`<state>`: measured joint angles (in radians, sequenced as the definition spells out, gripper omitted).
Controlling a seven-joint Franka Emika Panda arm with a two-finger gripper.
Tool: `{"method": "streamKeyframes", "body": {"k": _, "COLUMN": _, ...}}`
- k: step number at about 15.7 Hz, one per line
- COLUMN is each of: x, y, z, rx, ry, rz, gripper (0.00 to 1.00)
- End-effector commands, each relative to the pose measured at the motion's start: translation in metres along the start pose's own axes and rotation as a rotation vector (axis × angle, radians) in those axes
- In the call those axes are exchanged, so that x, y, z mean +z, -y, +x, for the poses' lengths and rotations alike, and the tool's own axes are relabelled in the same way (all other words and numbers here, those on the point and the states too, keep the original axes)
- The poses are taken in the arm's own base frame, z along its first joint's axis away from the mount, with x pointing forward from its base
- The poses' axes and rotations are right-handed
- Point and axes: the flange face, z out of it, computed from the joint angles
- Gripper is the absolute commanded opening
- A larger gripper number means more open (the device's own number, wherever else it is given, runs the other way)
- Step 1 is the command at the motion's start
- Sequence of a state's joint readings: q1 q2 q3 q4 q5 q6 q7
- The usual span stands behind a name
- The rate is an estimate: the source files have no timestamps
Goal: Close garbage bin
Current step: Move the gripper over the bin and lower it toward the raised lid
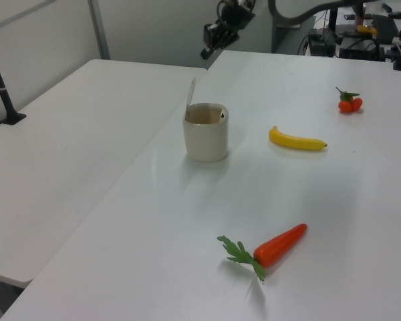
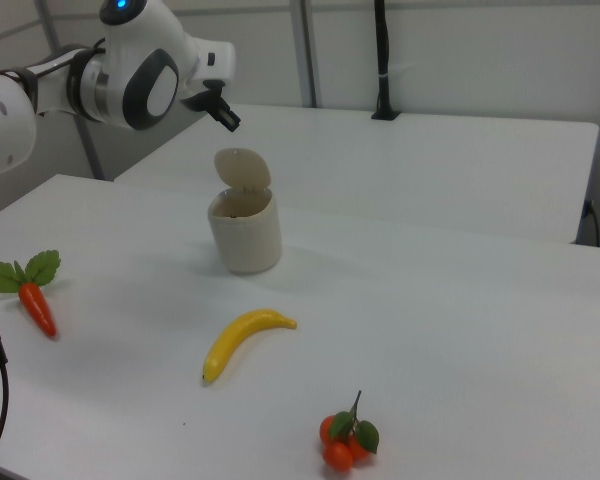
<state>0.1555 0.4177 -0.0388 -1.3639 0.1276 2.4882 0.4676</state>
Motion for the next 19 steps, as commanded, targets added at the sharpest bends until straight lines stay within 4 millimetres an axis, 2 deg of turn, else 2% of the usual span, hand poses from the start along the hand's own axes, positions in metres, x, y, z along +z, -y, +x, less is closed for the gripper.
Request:
{"method": "streamKeyframes", "body": {"k": 1, "x": 0.010, "y": 0.012, "z": 0.000, "rx": 0.168, "ry": -0.059, "rz": 0.054, "gripper": 0.00}}
{"method": "streamKeyframes", "body": {"k": 6, "x": 0.022, "y": 0.012, "z": -0.002, "rx": 0.352, "ry": -0.097, "rz": 0.089, "gripper": 0.00}}
{"method": "streamKeyframes", "body": {"k": 9, "x": 0.038, "y": 0.012, "z": -0.007, "rx": 0.342, "ry": -0.120, "rz": 0.100, "gripper": 0.00}}
{"method": "streamKeyframes", "body": {"k": 11, "x": 0.048, "y": 0.019, "z": -0.017, "rx": 0.317, "ry": -0.119, "rz": 0.101, "gripper": 0.00}}
{"method": "streamKeyframes", "body": {"k": 19, "x": 0.064, "y": 0.018, "z": -0.031, "rx": 0.247, "ry": -0.115, "rz": 0.057, "gripper": 0.00}}
